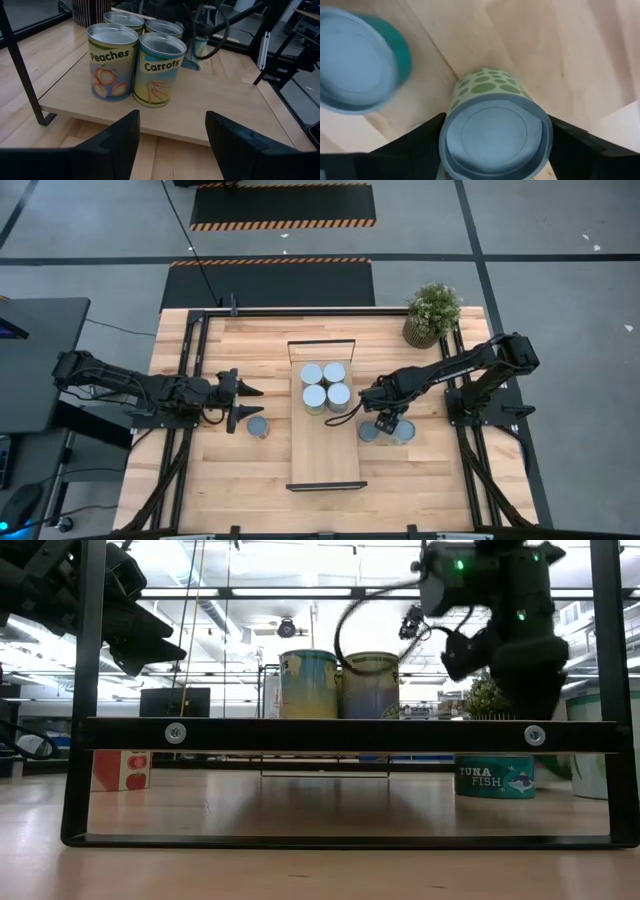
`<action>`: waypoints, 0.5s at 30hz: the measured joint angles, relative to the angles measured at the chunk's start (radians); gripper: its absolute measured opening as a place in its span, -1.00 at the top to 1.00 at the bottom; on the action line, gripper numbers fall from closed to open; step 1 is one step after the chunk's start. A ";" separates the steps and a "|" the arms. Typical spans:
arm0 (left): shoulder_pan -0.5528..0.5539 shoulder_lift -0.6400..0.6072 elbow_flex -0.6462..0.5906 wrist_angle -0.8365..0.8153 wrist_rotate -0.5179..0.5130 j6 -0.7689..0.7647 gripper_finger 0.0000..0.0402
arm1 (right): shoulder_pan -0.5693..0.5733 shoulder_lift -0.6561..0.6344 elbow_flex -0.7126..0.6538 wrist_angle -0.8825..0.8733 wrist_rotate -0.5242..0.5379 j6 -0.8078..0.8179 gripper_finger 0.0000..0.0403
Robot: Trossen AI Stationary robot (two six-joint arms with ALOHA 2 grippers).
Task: Pick and place cans onto a shelf
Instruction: Put the canned peas on the shelf
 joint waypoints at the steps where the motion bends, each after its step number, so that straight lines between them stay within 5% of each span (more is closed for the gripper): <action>1: 0.000 0.000 0.000 0.000 0.000 0.000 -0.15 | 0.002 -0.004 0.016 -0.011 0.008 -0.003 -0.50; 15: 0.000 0.000 0.000 0.000 0.000 0.000 -0.15 | 0.135 -0.031 0.238 -0.059 0.065 -0.008 -0.50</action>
